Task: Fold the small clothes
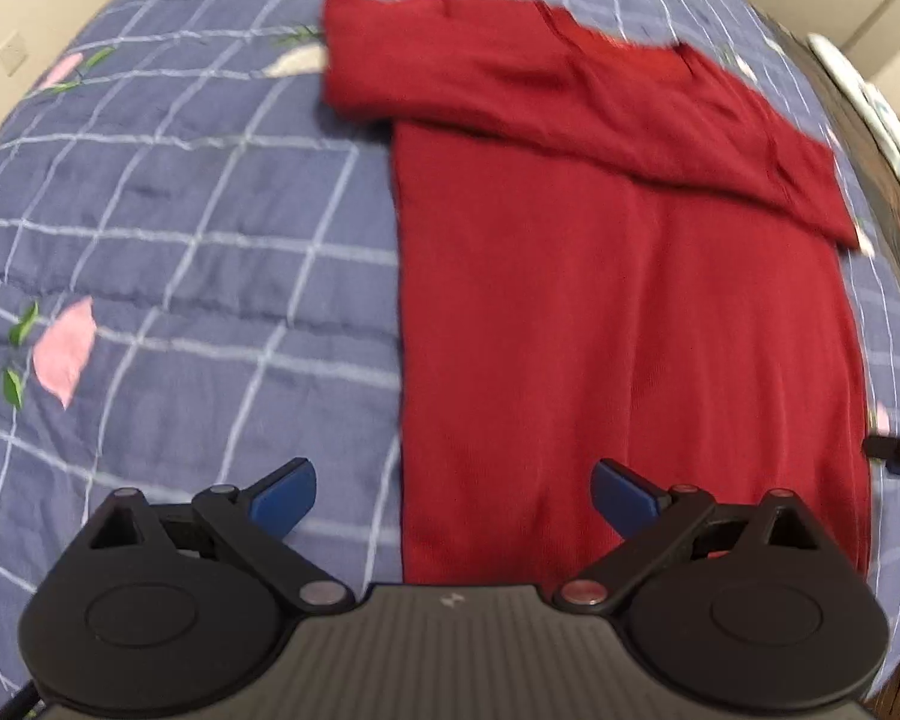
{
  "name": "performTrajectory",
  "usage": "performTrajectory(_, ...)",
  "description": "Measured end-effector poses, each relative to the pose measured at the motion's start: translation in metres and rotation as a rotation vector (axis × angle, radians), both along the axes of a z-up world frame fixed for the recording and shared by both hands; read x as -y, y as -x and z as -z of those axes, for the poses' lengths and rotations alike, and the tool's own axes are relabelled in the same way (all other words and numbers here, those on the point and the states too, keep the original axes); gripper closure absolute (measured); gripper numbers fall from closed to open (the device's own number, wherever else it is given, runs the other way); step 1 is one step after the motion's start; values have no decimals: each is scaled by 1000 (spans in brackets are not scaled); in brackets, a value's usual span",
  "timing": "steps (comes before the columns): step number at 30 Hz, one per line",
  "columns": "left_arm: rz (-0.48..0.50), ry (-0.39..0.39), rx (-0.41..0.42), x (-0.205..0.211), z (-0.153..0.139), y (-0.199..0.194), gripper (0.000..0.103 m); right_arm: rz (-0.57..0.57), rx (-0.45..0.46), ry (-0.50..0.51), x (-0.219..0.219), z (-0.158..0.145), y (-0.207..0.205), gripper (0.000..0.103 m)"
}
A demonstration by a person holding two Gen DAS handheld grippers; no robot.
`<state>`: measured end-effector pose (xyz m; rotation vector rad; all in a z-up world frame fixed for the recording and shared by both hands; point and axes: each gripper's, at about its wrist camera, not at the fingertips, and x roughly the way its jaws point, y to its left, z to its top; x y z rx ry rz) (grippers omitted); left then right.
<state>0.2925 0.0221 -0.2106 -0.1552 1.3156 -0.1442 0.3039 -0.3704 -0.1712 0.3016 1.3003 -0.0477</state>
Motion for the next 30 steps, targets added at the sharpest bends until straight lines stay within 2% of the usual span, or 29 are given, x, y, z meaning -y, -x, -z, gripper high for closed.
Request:
performTrajectory(3,8,0,-35,1,4,15,3,11,-70,-15,-4,9,38,22)
performTrajectory(5,-3,5,-60,1,7,25,4,15,-107,-28,-9,15,58,28)
performTrajectory(7,-9,30,-87,0,10,35,8,24,-127,-34,-12,21,71,32)
performTrajectory(10,-30,94,-127,-3,14,50,28,68,-107,-55,-11,23,86,37)
performTrajectory(12,-61,132,-138,-5,15,60,37,81,-91,-72,-10,21,89,43)
performTrajectory(14,-91,163,-146,-6,16,66,48,90,-78,-97,-8,18,92,57)
performTrajectory(15,-108,171,-146,-7,16,68,50,96,-69,-110,-7,15,94,60)
performTrajectory(16,-130,174,-150,-8,17,69,60,102,-61,-122,-4,14,95,63)
performTrajectory(17,-150,168,-161,-9,18,70,72,114,-59,-138,-2,12,97,64)
performTrajectory(19,-179,149,-177,-10,19,71,80,156,-62,-181,6,13,100,66)
performTrajectory(22,-187,116,-165,-7,13,77,82,243,-57,-258,22,15,108,67)
performTrajectory(24,-167,79,-142,-1,9,82,82,278,-49,-291,29,15,111,63)
performTrajectory(26,-142,41,-121,8,6,86,82,286,-30,-289,31,12,113,51)
performTrajectory(30,-123,0,-89,21,0,91,89,285,-38,-276,35,17,119,57)
